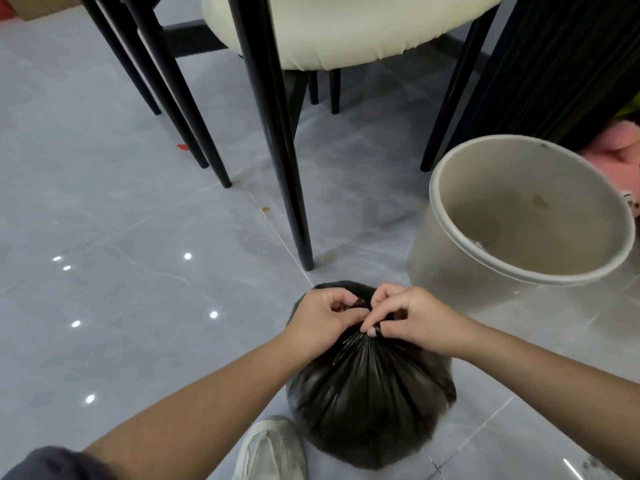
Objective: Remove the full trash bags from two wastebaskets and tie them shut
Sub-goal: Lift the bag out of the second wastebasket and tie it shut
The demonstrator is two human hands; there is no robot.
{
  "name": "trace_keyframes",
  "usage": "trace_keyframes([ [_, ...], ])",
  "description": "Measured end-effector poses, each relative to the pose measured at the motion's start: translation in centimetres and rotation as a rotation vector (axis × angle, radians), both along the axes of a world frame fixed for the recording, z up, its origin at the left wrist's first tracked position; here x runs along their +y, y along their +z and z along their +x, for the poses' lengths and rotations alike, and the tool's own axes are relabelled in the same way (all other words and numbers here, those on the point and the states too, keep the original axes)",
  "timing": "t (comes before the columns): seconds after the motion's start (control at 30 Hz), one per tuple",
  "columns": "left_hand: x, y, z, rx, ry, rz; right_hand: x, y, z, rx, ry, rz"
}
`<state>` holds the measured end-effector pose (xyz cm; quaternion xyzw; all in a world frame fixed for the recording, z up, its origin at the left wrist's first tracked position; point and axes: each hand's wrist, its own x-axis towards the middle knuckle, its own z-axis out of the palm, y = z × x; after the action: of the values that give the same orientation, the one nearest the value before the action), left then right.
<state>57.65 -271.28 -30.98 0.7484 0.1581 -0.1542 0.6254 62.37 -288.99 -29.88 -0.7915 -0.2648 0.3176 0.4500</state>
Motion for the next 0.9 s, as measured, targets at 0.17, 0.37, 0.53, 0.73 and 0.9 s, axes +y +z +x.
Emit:
trace_keyframes([
  [0.17, -0.4, 0.5, -0.3, -0.038, 0.175, 0.039, 1.0, -0.9, -2.4, 0.154, -0.446, 0.232],
  [0.37, -0.7, 2.4, -0.2, 0.037, 0.308, -0.011, 2.5, -1.3, -4.0, 0.007, -0.646, 0.279],
  [0.53, -0.2, 3.8, 1.1, 0.324, 0.343, -0.23, 3.2, -1.8, -4.4, -0.055, -0.711, 0.257],
  [0.73, 0.2, 4.3, 1.7, 0.41, 0.327, -0.246, 3.7, -2.3, -4.1, -0.288, -0.622, 0.215],
  [0.9, 0.4, 3.4, -0.1, 0.143, 0.336, -0.101, 3.9, -1.9, -3.5, -0.246, -0.634, 0.186],
])
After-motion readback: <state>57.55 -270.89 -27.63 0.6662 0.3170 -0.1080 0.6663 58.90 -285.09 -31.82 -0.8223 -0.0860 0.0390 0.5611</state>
